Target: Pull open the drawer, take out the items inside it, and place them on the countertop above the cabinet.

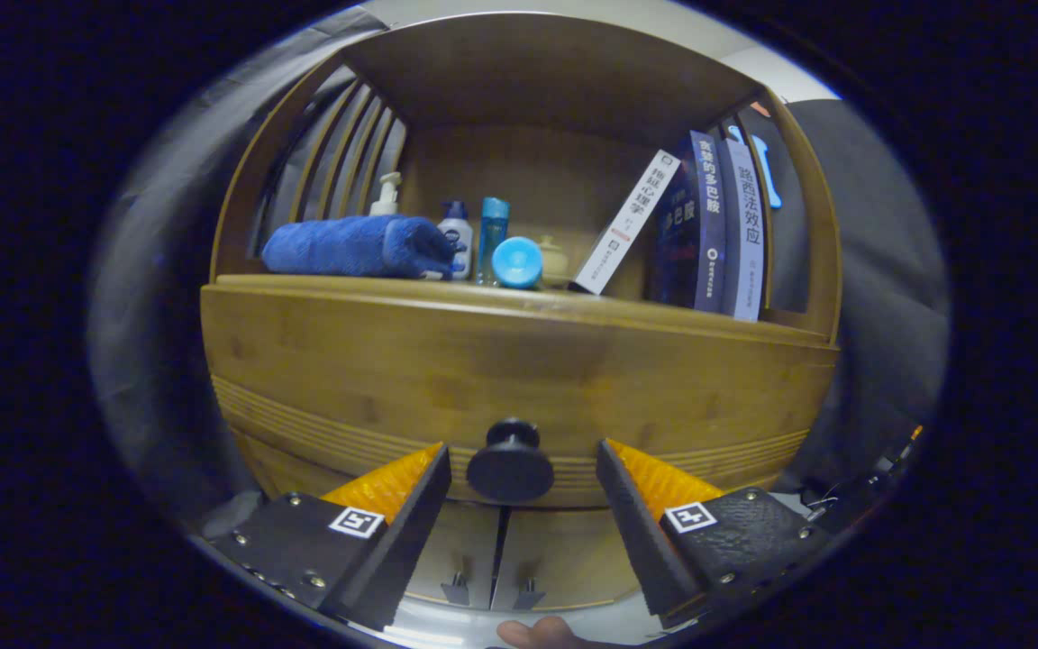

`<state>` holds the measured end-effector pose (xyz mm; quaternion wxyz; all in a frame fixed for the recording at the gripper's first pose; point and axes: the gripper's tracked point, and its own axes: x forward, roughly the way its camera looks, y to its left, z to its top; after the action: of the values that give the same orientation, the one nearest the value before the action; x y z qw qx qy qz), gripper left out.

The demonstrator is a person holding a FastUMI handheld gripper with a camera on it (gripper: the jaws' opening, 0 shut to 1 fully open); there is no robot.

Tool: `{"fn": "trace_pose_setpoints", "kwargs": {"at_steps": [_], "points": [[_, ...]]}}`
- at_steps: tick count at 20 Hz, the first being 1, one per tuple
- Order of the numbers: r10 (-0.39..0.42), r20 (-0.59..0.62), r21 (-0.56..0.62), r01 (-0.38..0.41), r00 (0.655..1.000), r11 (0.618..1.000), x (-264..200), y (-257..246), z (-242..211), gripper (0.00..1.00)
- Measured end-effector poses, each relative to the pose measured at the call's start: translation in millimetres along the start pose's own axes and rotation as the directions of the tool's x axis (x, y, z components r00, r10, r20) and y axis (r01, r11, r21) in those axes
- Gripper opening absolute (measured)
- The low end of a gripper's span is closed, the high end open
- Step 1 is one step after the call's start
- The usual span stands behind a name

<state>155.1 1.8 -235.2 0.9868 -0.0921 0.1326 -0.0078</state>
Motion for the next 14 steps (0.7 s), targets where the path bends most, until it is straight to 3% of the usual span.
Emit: {"fn": "trace_pose_setpoints", "kwargs": {"at_steps": [7,10,14], "points": [[0.051,-0.075,-0.038,-0.054,0.996,0.998,-45,17,-25,0.97],[0.074,-0.125,0.066,-0.067,0.989,0.996,-66,29,-33,0.97],[0.013,-0.129,0.182,0.011,0.992,0.983,-99,23,-5,0.97]]}}
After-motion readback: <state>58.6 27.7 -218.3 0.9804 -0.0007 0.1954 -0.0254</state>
